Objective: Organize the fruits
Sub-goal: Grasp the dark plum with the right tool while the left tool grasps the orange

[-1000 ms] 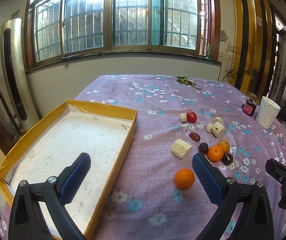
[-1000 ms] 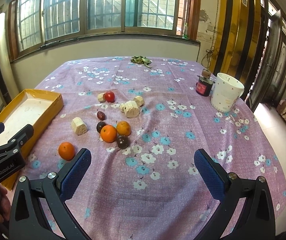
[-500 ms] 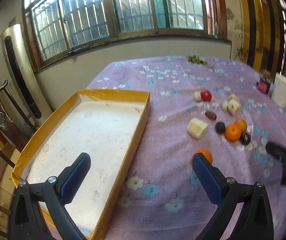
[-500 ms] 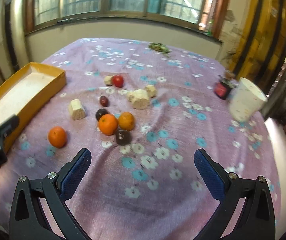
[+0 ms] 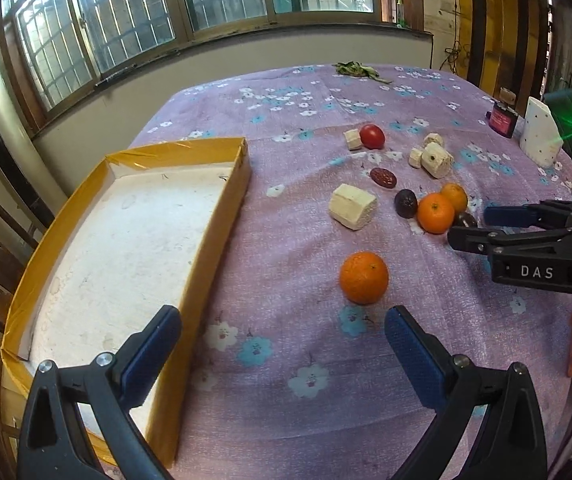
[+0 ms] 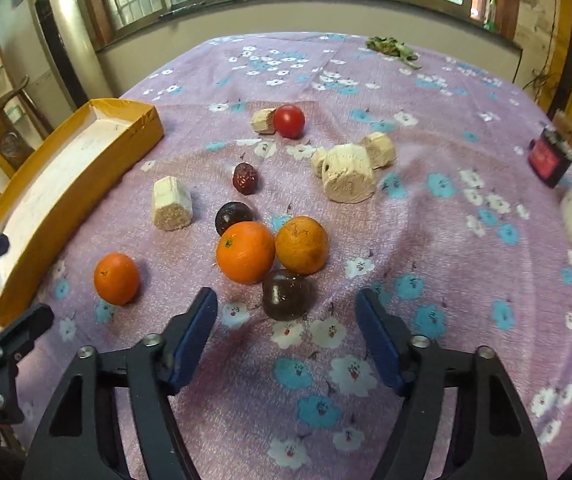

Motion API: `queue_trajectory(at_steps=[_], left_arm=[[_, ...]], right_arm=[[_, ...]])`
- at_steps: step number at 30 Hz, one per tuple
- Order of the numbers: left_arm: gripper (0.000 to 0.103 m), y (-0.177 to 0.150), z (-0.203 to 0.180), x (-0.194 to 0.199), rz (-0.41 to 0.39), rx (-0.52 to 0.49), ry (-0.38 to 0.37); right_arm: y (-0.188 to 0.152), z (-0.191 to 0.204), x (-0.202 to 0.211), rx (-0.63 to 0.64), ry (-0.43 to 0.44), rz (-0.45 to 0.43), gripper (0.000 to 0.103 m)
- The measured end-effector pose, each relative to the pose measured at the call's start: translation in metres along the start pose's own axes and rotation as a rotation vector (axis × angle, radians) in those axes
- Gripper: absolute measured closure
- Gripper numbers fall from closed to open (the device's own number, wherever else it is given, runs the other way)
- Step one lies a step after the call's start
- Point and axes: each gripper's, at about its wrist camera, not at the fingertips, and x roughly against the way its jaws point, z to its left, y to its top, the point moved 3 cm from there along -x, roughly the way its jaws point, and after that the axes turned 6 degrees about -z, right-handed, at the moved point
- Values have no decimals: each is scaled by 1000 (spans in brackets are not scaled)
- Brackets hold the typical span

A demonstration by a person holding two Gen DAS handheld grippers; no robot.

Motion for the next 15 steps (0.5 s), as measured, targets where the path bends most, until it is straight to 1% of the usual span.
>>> queue_trajectory(at_steps=[1,2,3,4,5,6,10,15], left_arm=[[0,0,-2,-1,3,-3,-2],[0,0,-3,-2,4,-7,-3],[0,1,-5,-3,6,-10,-4],[0,1,-7,-3,8,-12,-7],[0,1,-8,-4,10,-12,-10],[0,2,-9,-5,13,-12,-13],[0,5,-13,-13,39,-2,-32],[0,11,-20,-25,72,12,-78]], right_arm=[[-1,0,-2,0,12,7,47],[-1,0,-5,6,13,13,51],[-1,0,-6,15,12,19,60],[-1,1,-7,31,3,14,63],[-1,3,-7,48,5,10,73],[-1,3,-7,57,9,11,79],[0,1,-5,68,13,-2,80],[-6,-9,11,28,27,-24,80]])
